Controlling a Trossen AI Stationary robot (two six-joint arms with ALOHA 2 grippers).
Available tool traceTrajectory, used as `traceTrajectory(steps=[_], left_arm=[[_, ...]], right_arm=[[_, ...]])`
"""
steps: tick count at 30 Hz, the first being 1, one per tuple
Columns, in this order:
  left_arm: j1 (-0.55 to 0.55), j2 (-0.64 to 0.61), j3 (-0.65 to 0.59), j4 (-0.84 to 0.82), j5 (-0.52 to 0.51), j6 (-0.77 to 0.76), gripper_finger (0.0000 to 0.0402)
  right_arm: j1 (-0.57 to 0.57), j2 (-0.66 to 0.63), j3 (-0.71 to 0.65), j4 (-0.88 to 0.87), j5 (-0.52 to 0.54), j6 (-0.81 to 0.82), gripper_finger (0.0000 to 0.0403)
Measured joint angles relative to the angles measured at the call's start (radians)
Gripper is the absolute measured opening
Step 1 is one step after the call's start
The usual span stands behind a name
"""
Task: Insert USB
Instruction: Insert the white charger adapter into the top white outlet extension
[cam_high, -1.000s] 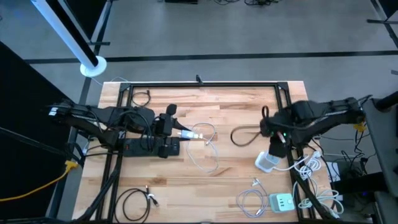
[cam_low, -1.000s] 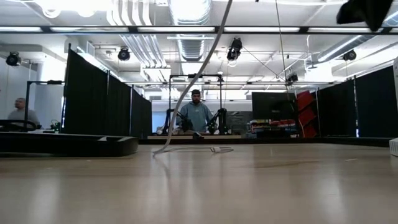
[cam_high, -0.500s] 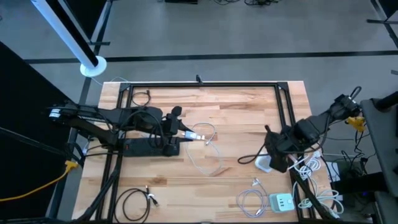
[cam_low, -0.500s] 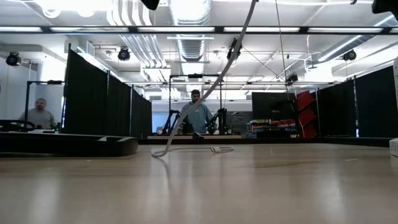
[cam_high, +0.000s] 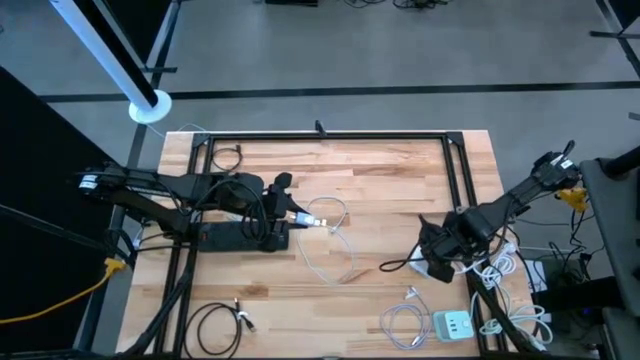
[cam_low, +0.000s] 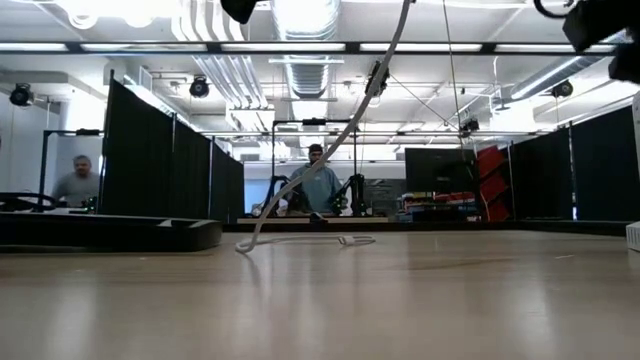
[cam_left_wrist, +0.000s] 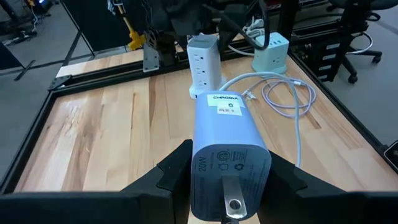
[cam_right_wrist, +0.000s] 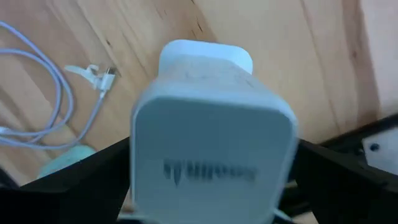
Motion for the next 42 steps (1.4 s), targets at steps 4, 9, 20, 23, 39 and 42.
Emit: traceTrajectory(steps=[4,9,20,23,39,42], left_arm=[[0.008,0.0,0.0,-0.008,0.0,0.003,0.0118],[0.029,0.0,0.0,-0.011,0.001,0.006,0.0118],[0.105,0.072,0.0,-0.038,0.133,0.028,0.0118],[0.119,0.106,0.0,-0.04,0.174,0.028,0.0118],[0.139,0.123,-0.001,-0.103,0.28,0.001,0.0118],[0.141,0.123,-0.001,-0.09,0.28,0.002,0.0118]], right_arm=[[-0.013,0.03,-0.017,0.033,-0.002,0.005,0.0297],[-0.044,0.048,-0.004,0.018,-0.039,-0.159,0.0295],[-0.263,0.086,0.047,-0.005,-0.033,-0.702,0.0295],[-0.354,0.132,0.061,-0.007,0.0,-0.83,0.0295],[-0.434,0.187,0.143,0.095,0.124,-0.993,0.0294],[-0.444,0.137,0.112,0.131,0.151,-0.981,0.0294]])
